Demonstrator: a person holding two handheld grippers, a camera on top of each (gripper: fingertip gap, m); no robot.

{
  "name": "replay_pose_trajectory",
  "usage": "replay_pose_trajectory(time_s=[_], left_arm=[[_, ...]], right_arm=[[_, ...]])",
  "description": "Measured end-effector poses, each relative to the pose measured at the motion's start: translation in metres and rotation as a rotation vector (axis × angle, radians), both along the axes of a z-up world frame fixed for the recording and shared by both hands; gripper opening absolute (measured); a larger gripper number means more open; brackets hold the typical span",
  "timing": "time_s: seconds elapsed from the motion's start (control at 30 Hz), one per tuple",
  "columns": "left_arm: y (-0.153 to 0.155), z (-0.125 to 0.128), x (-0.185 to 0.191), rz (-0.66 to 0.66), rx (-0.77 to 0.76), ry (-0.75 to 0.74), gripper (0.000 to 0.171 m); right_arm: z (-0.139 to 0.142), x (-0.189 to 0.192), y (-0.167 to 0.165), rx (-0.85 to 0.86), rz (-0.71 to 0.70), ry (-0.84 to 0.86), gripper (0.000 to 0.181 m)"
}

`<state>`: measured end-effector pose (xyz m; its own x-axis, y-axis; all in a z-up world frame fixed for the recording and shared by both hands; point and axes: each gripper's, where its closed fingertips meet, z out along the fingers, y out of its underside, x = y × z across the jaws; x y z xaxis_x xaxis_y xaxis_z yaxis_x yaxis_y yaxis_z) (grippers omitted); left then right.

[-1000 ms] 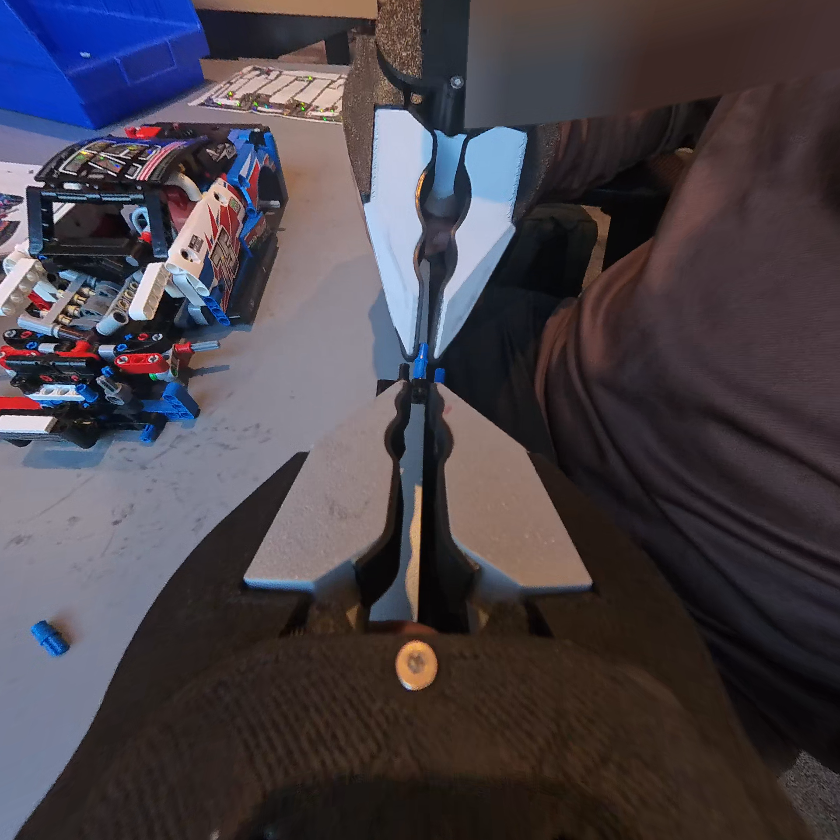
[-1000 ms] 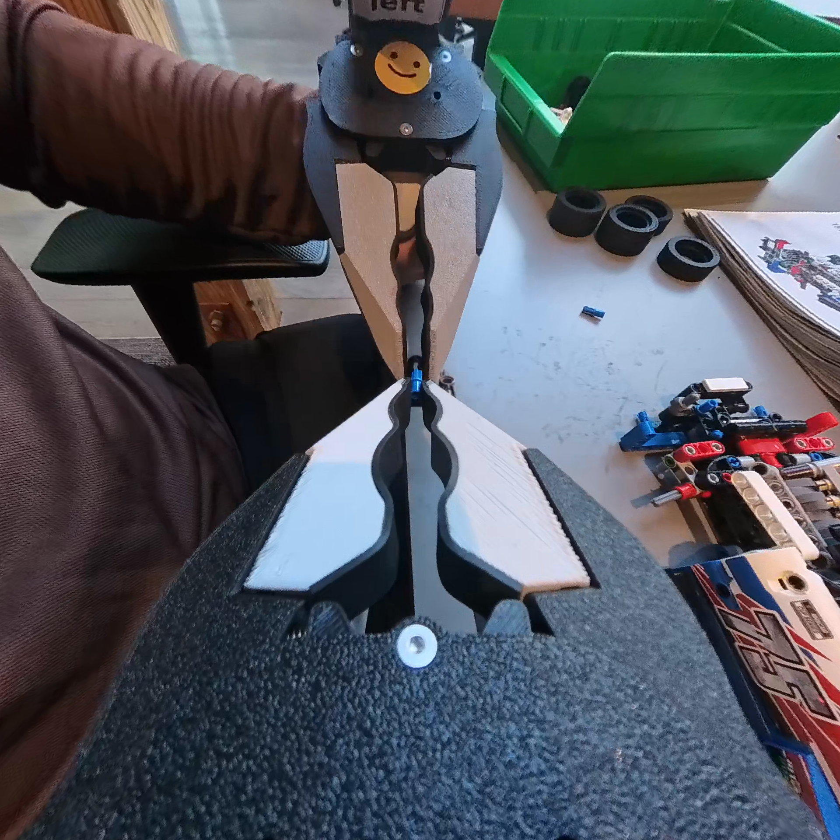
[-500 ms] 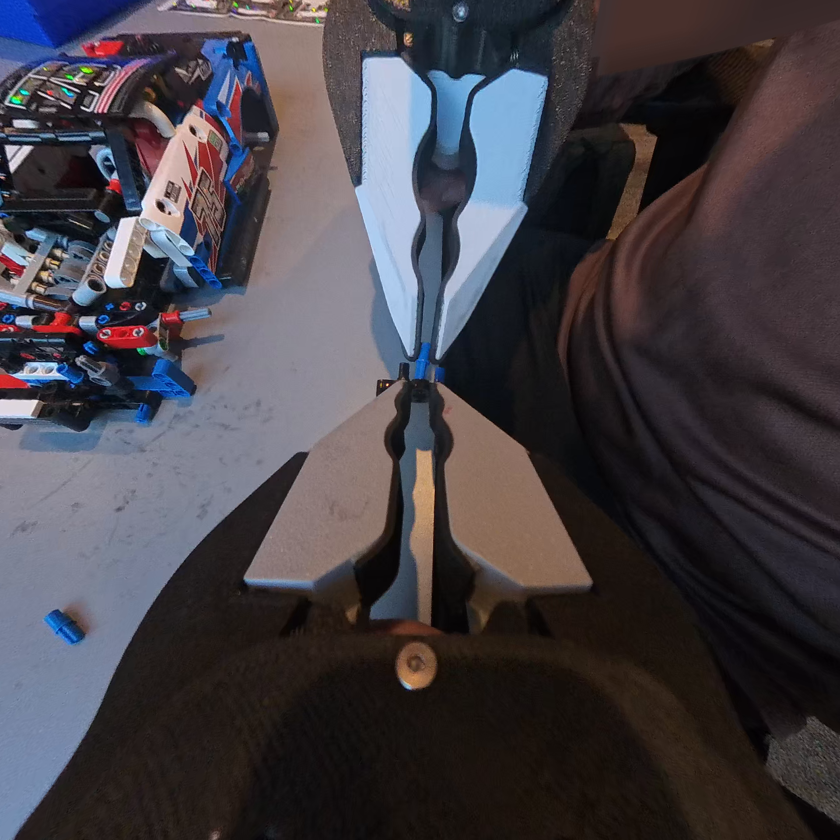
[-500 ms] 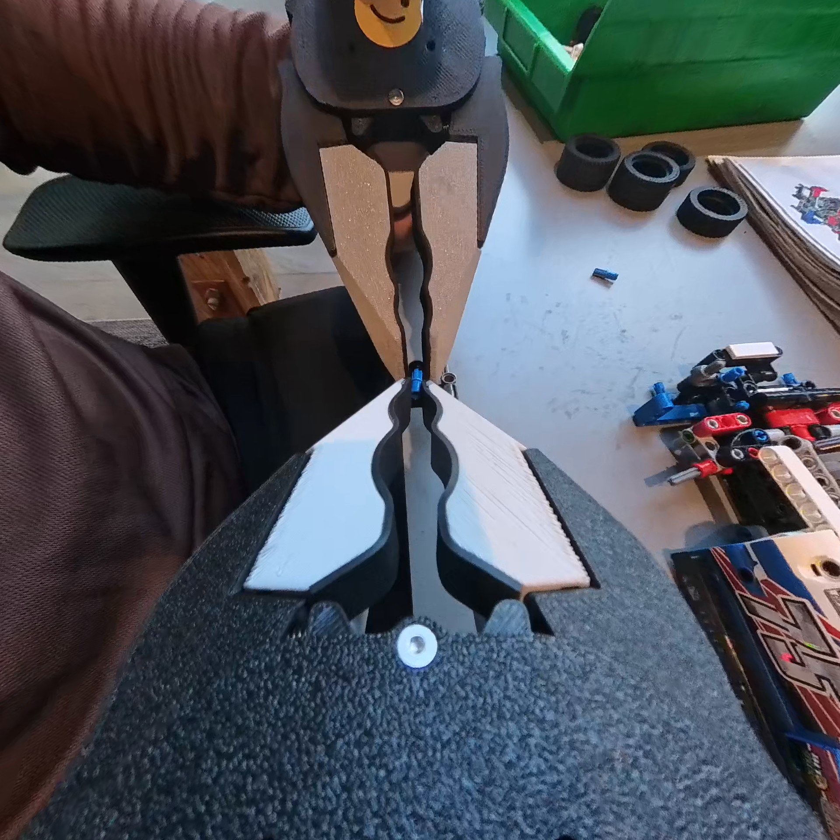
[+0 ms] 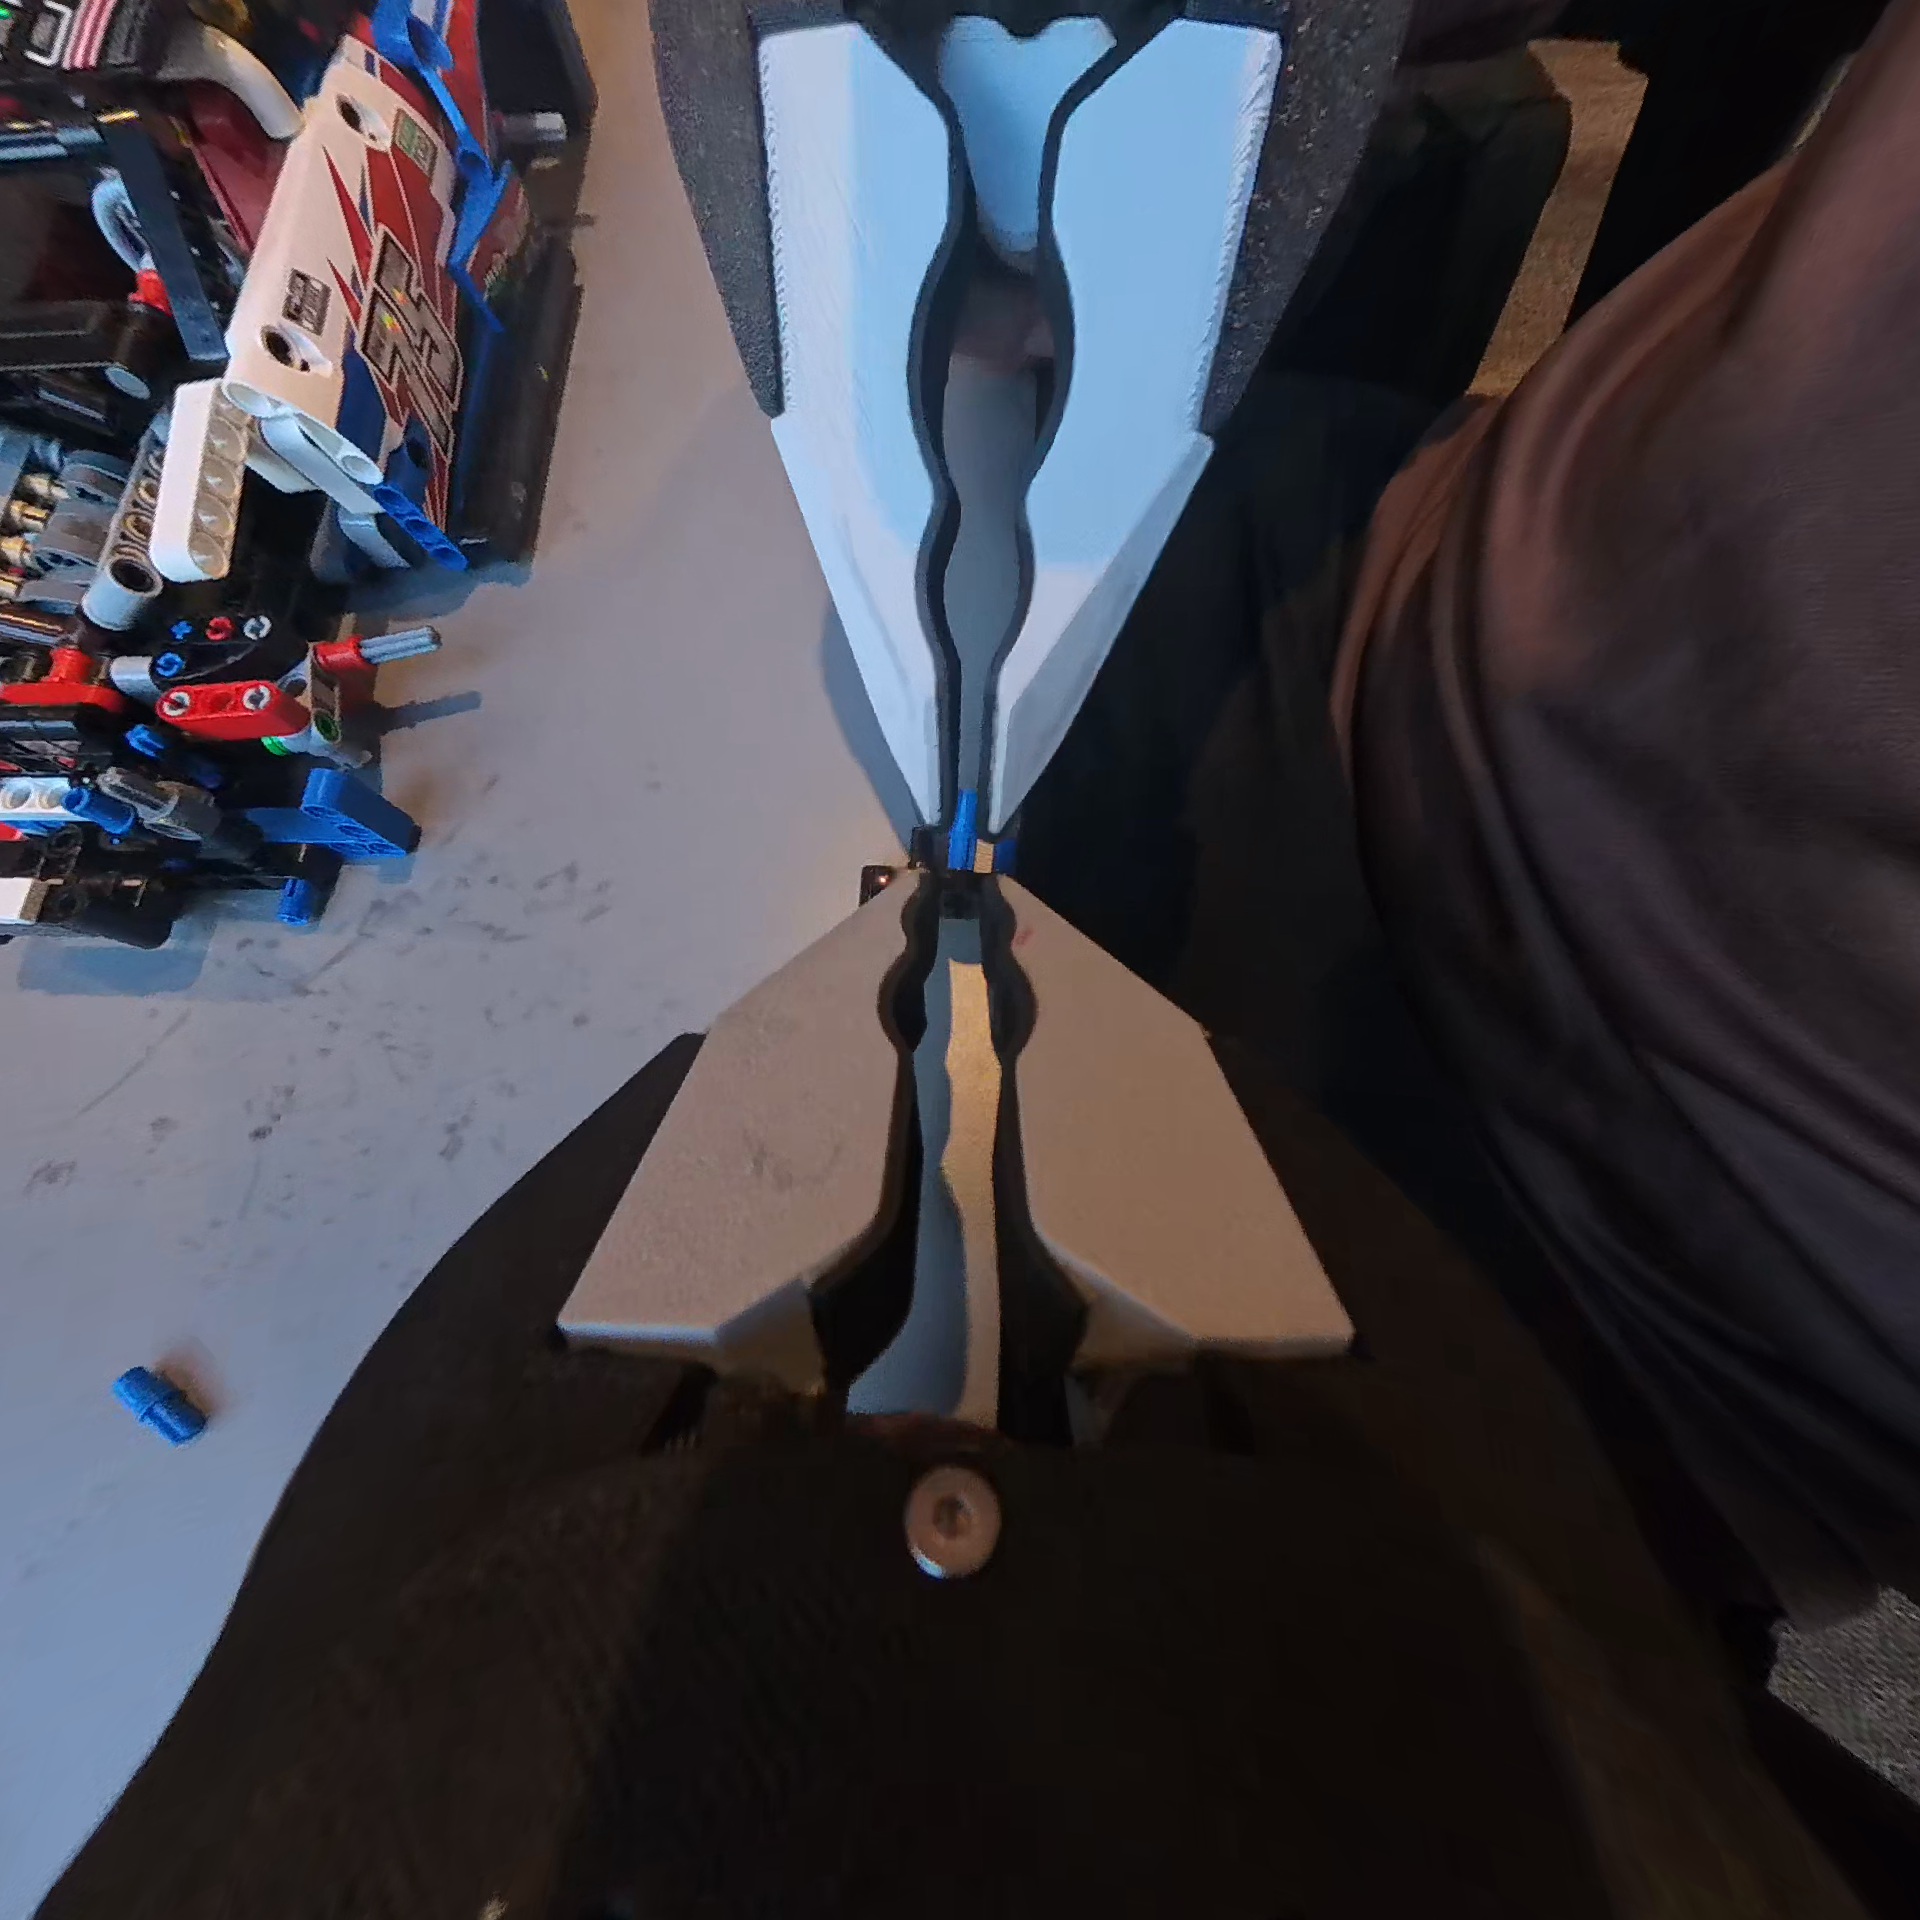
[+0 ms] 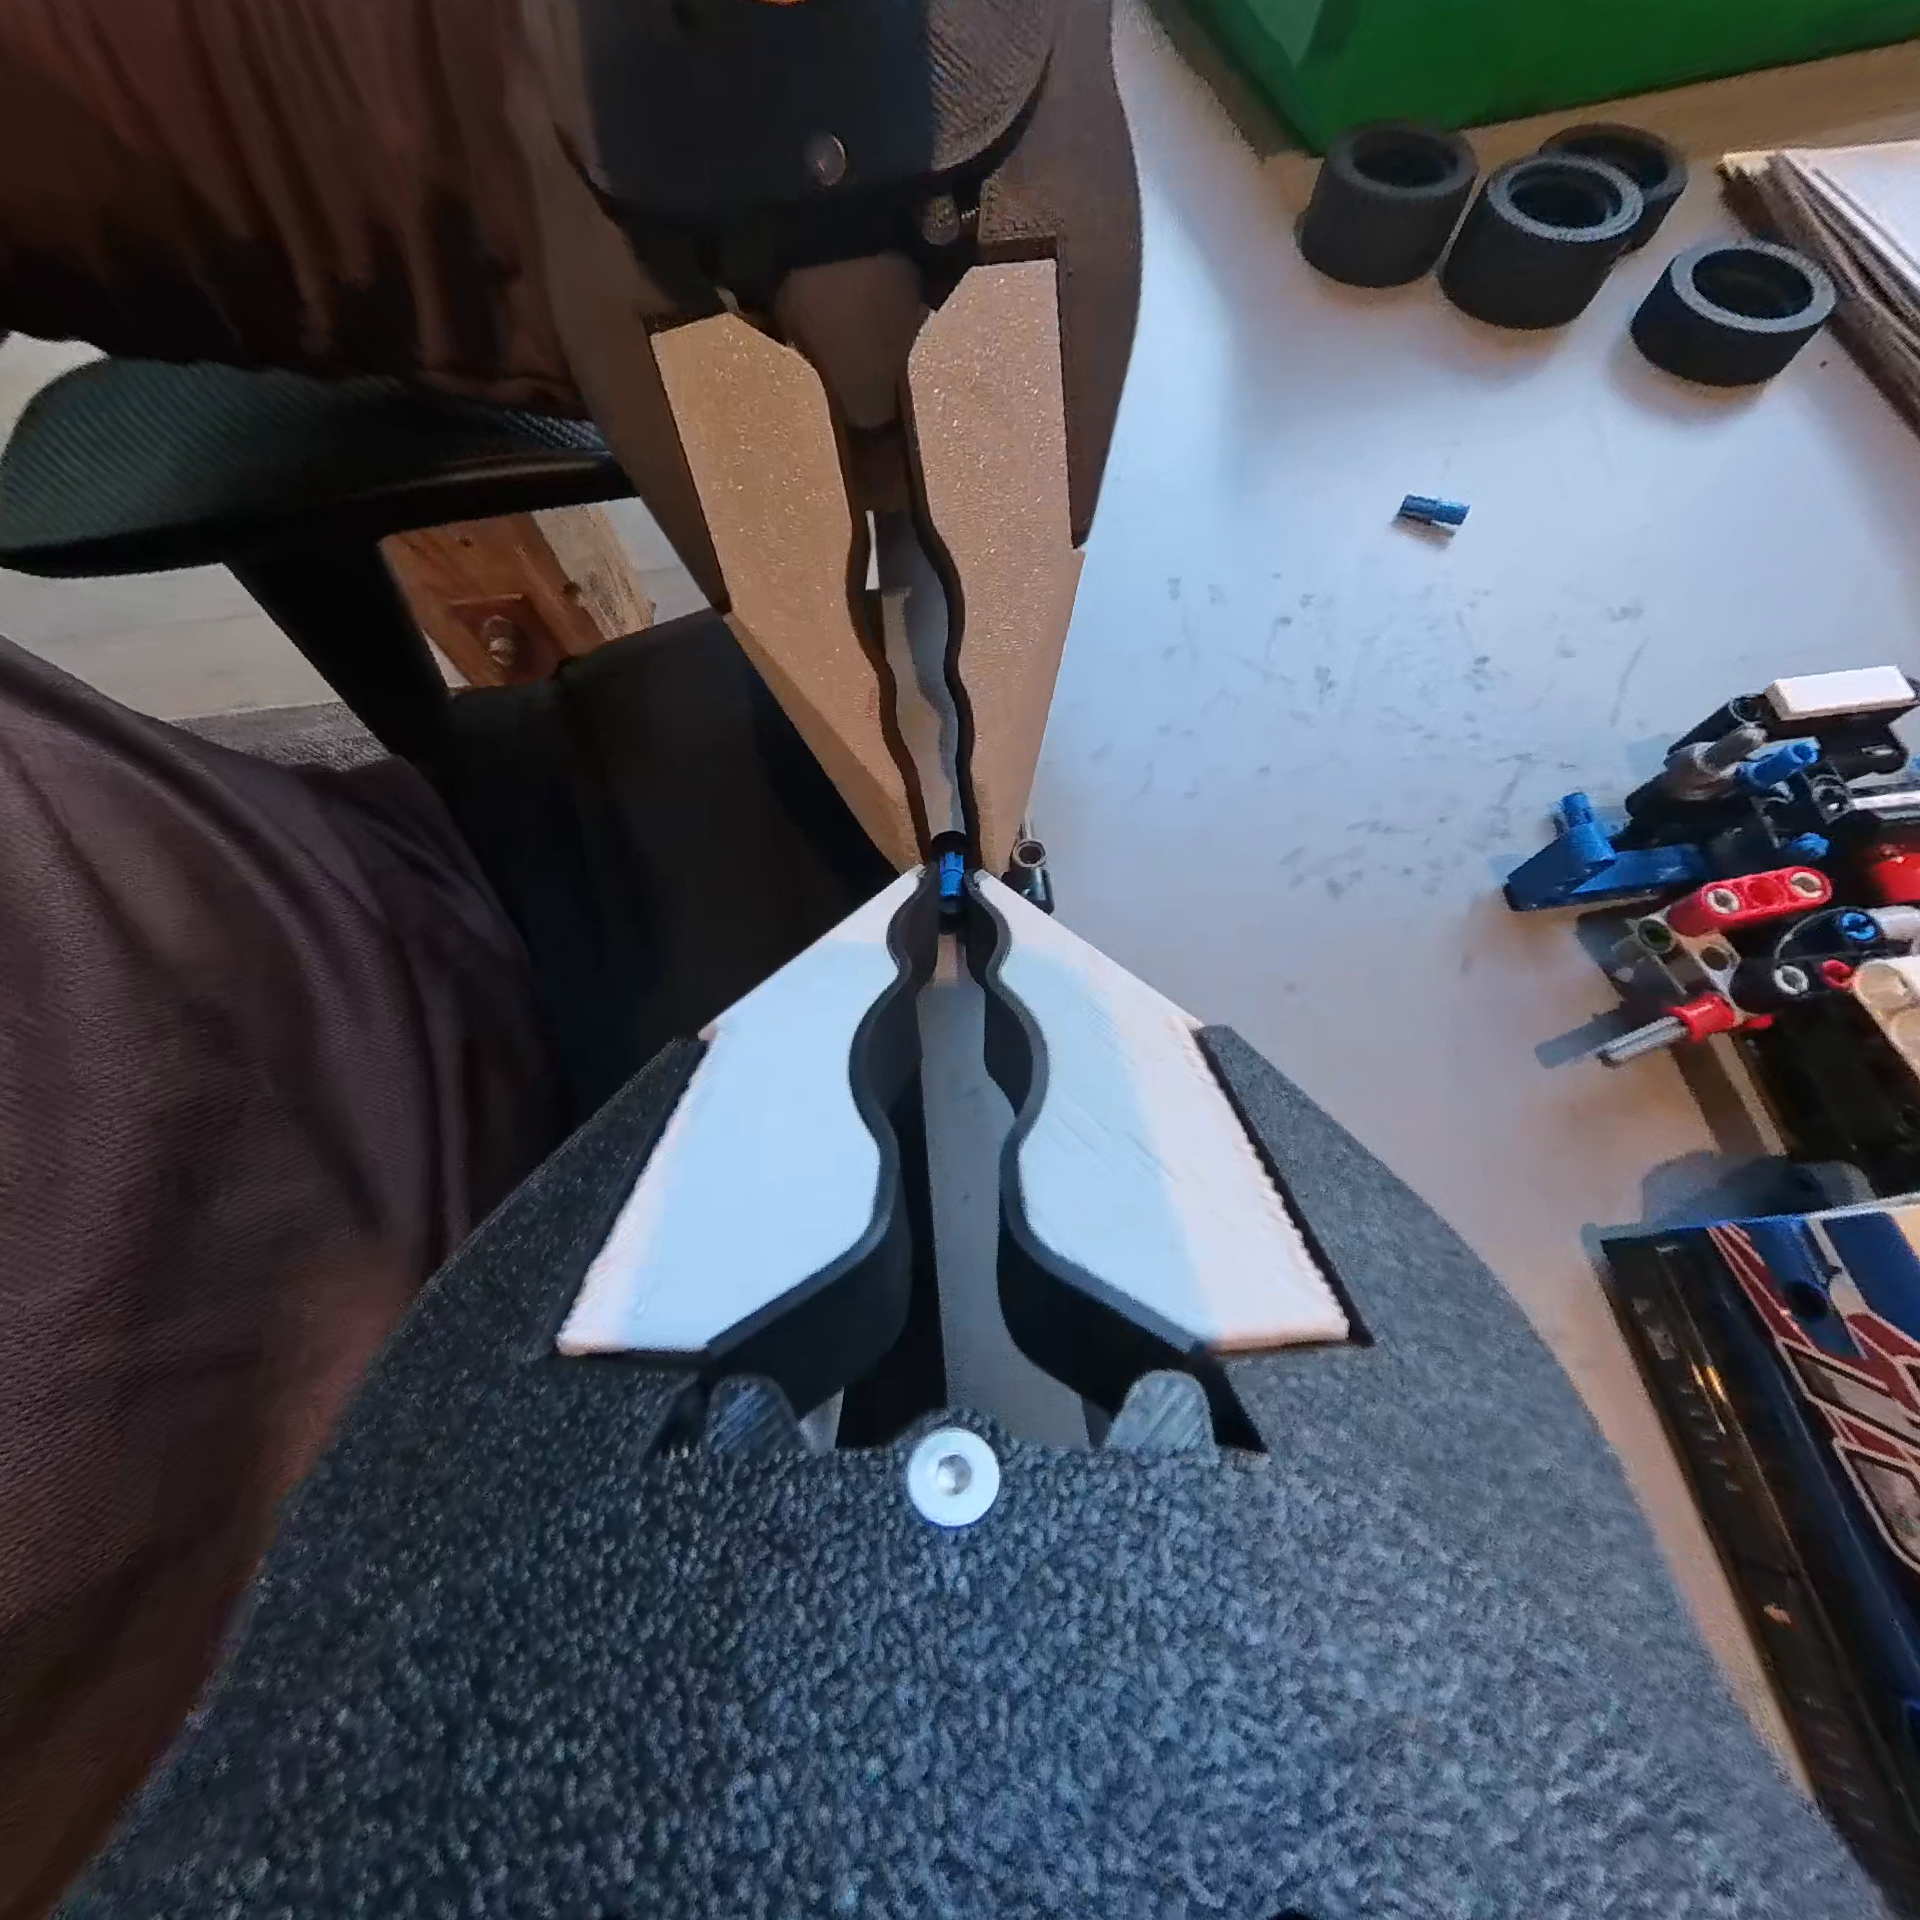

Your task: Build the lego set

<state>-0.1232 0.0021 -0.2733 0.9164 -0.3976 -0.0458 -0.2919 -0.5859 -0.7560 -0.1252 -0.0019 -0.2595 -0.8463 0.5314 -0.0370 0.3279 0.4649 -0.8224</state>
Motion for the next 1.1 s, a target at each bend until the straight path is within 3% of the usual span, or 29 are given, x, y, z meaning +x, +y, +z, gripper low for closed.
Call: replay_pose_trajectory(time_s=[0.23, 0.7, 1.1], left_arm=[[0.0006, -0.0004, -0.0018, 0.016, 0.009, 0.02, 0.005], [0.0025, -0.0006, -0.0007, 0.037, -0.023, -0.042, 0.005], [0.0035, -0.0011, -0.0009, 0.055, -0.07, -0.009, 0.005]], right_arm=[[-0.0011, -0.0014, 0.0007, -0.028, -0.003, -0.055, 0.004], [-0.0028, -0.0004, 0.0033, 0.039, 0.076, 0.028, 0.004], [-0.0059, -0.0005, 0.0052, 0.06, 0.092, 0.026, 0.003]])
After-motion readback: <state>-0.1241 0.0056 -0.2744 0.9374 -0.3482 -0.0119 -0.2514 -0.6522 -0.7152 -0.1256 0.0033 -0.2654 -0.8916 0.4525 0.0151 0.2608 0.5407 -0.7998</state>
